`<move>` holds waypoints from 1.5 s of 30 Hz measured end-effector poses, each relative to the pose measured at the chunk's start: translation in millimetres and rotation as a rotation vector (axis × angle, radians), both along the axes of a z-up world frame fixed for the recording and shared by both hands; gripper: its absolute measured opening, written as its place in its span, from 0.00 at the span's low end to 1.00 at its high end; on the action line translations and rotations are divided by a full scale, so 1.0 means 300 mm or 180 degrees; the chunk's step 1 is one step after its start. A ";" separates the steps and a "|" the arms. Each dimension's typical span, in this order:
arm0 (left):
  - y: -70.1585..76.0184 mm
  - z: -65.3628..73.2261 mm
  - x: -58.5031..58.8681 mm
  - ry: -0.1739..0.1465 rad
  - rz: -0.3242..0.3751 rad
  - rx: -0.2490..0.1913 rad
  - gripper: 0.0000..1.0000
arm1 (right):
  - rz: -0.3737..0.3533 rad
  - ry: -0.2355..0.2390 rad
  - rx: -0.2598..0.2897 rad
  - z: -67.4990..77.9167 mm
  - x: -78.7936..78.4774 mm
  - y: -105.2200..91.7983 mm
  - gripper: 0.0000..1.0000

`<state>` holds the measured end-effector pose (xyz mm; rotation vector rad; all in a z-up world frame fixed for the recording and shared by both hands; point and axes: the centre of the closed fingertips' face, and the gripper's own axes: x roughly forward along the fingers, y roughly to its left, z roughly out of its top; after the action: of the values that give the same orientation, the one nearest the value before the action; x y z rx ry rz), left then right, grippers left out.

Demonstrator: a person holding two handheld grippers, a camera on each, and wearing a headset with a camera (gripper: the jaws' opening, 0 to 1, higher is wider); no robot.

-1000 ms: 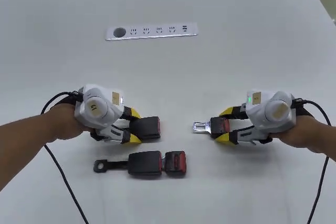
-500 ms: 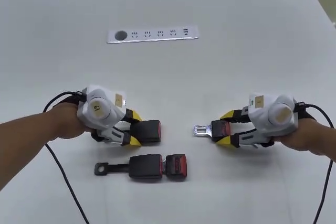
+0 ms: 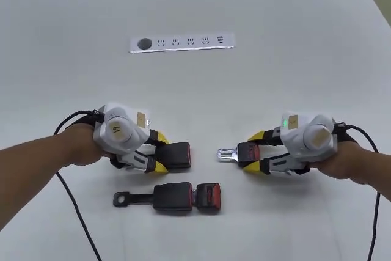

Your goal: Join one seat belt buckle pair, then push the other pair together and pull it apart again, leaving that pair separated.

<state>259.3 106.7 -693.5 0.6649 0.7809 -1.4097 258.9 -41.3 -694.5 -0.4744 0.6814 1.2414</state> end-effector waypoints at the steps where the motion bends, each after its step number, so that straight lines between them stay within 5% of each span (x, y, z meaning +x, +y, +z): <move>1: 0.002 0.000 0.001 0.0001 0.0002 -0.0001 0.33 | 0.0014 -0.0010 0.0007 0.000 0.000 0.007 0.34; 23: 0.004 0.007 0.004 0.0003 0.0046 0.0033 0.33 | 0.0110 0.0028 0.0175 0.004 0.049 0.167 0.34; 45: 0.017 0.002 -0.003 0.0009 0.0049 0.0086 0.32 | 0.0134 0.0025 0.0187 0.003 0.014 0.262 0.34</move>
<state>258.5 111.9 -692.9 0.6765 0.8068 -1.3885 263.2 37.2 -693.7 -0.4373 0.6428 1.3000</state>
